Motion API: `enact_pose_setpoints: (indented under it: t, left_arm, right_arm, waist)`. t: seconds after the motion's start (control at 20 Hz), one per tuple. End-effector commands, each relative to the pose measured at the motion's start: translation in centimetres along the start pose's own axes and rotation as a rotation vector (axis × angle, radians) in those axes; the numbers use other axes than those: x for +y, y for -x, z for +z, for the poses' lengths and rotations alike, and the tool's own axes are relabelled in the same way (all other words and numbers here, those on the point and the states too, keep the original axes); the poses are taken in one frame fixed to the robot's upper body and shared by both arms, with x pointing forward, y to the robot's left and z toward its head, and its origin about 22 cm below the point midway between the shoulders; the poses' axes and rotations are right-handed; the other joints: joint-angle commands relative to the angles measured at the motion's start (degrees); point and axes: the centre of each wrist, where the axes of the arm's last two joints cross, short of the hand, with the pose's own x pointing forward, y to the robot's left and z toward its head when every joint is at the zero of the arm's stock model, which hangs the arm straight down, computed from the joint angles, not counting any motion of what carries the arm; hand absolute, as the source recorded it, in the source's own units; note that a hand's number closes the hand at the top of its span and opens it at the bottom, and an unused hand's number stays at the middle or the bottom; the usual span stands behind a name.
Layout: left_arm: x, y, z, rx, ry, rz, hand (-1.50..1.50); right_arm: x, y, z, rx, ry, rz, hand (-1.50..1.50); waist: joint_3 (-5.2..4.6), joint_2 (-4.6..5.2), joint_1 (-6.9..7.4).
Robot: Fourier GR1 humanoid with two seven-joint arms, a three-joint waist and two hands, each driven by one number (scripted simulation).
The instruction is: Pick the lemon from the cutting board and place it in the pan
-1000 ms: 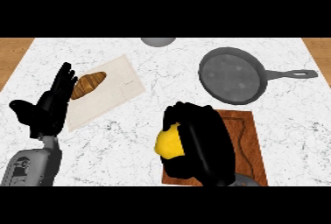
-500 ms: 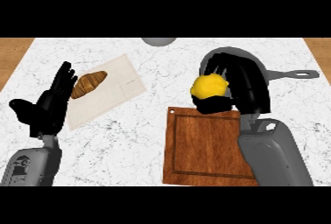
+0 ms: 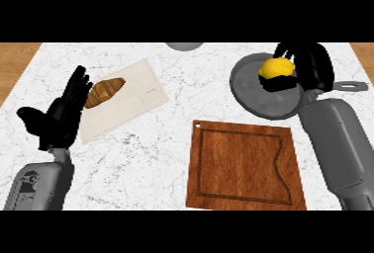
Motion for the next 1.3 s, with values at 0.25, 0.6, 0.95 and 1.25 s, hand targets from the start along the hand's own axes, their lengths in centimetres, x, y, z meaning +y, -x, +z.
enact_pose_setpoints:
  t: [0.25,0.6,0.95,1.25]
  left_arm:
    - [-0.5,-1.2,-1.0,-0.030,0.035,0.009,0.00]
    - [-1.0,-1.0,-0.6,-0.033,0.053,0.007,0.00]
    - [-1.1,-1.8,-1.3,-0.049,0.055,0.007,0.00]
    - [-0.2,-0.5,0.0,-0.024,0.041,0.008,0.00]
  right_arm:
    - [1.8,6.0,-2.4,0.060,0.049,0.016,1.50]
    - [2.1,9.6,-1.3,0.185,-0.169,-0.166,-1.50]
    - [3.7,9.9,-0.5,0.169,-0.292,-0.268,-1.50]
    - [3.4,11.7,0.5,0.110,-0.064,-0.471,-1.50]
  waist:
    - [0.11,0.90,2.01]
    - [0.23,1.39,2.92]
    - [0.25,1.67,3.46]
    - [0.23,0.69,1.96]
